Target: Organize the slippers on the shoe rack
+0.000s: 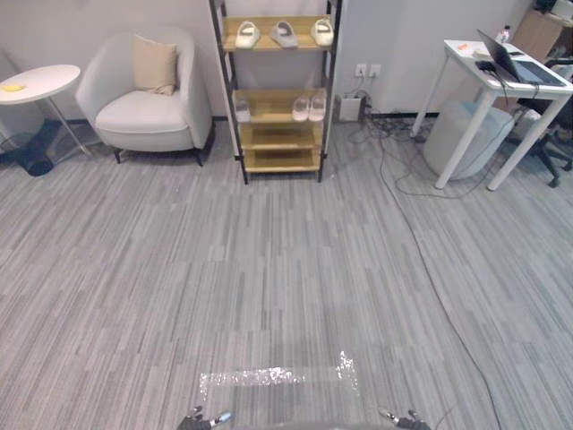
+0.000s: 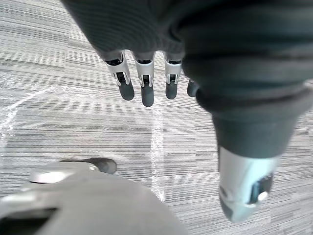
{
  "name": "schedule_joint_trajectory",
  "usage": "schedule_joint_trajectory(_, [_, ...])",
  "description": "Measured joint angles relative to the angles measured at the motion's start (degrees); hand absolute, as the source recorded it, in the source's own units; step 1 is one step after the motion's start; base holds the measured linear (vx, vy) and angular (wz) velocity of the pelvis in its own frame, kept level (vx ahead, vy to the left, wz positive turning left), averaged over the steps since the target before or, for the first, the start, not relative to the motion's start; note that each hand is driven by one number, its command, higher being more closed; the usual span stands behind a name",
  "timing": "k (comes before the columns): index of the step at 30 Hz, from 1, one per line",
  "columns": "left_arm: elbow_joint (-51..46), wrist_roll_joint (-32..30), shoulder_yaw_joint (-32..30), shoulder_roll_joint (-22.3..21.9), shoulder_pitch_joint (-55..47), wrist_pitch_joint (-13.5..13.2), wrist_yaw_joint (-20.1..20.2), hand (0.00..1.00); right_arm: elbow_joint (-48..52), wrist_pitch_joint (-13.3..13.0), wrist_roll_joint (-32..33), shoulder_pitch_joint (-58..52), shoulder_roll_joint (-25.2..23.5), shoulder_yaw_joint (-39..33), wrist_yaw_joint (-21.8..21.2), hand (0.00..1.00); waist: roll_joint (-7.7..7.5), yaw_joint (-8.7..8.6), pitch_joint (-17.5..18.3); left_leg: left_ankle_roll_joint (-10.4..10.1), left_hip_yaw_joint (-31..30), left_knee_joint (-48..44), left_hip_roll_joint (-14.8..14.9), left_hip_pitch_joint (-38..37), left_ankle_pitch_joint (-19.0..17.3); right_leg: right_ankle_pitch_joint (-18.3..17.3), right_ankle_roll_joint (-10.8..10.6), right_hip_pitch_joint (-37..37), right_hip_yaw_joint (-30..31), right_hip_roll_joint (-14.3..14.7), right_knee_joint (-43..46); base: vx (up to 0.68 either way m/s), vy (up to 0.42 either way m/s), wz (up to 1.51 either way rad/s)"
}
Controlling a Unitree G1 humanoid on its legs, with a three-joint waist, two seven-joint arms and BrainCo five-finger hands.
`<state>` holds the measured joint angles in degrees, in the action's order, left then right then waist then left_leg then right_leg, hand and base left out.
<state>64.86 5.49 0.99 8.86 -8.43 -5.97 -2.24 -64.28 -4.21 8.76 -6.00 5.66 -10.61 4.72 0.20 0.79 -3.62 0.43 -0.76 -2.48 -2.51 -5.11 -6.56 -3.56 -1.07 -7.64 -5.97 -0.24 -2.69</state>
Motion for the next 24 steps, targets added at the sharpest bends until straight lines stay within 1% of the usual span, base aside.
schedule_joint_trajectory(2, [0.0,-1.0,0.0,0.0,0.2,0.0,0.0,0.0,-0.2,0.0,-0.1,0.5,-0.1,0.0,0.0,0.0,-0.08,0.09,-0.2,0.0,0.0,0.5,0.0,-0.4,0.1,0.4,-0.6,-0.6,-0.1,0.0,-0.8,0.0,0.0,0.0])
schedule_joint_trajectory(5, [0.1,-1.2,0.0,0.0,0.5,-0.1,0.0,0.0,-0.3,0.0,-0.5,0.6,-0.1,0.0,0.0,0.0,-0.14,0.66,-0.6,0.1,0.1,1.1,-0.1,-1.3,0.2,0.4,-0.6,-1.2,-0.1,0.0,-1.0,0.0,0.0,0.0])
schedule_joint_trajectory(8, [0.1,-1.5,0.0,0.1,0.8,-0.1,0.0,0.0,-0.4,-0.1,-1.7,1.1,-0.1,0.1,0.0,0.0,-0.22,0.74,-1.3,0.2,0.0,2.4,-0.2,-2.0,1.0,0.4,-0.6,-1.4,-0.2,-0.2,-1.2,0.0,0.0,0.0])
schedule_joint_trajectory(13, [0.2,-1.5,-0.1,0.1,0.9,-0.3,0.0,0.0,-0.4,-0.1,-2.0,1.5,-0.1,0.1,0.0,0.0,-0.21,0.9,-1.6,0.2,0.0,2.8,-0.3,-2.1,1.3,0.3,-0.6,-1.4,-0.3,-0.2,-1.2,-0.01,-0.005,0.0])
schedule_joint_trajectory(15, [0.4,-1.5,-0.1,0.1,0.9,-0.8,-0.1,0.0,-0.4,-0.1,-2.0,1.5,-0.1,0.2,0.0,0.0,-0.31,0.99,-1.7,0.3,0.0,4.5,-0.3,-2.9,2.1,0.3,-0.6,-1.4,-0.3,-0.2,-1.3,0.0,0.0,0.0])
schedule_joint_trajectory(24, [0.5,-1.5,-0.6,0.1,1.0,-0.9,0.0,0.0,-0.4,-0.1,-2.0,1.6,-0.2,0.2,0.0,0.0,-0.61,1.0,-1.9,0.5,-0.6,4.9,-0.7,-2.8,2.2,0.3,-0.6,-1.4,-1.4,-0.6,-1.7,0.0,-0.007,0.03])
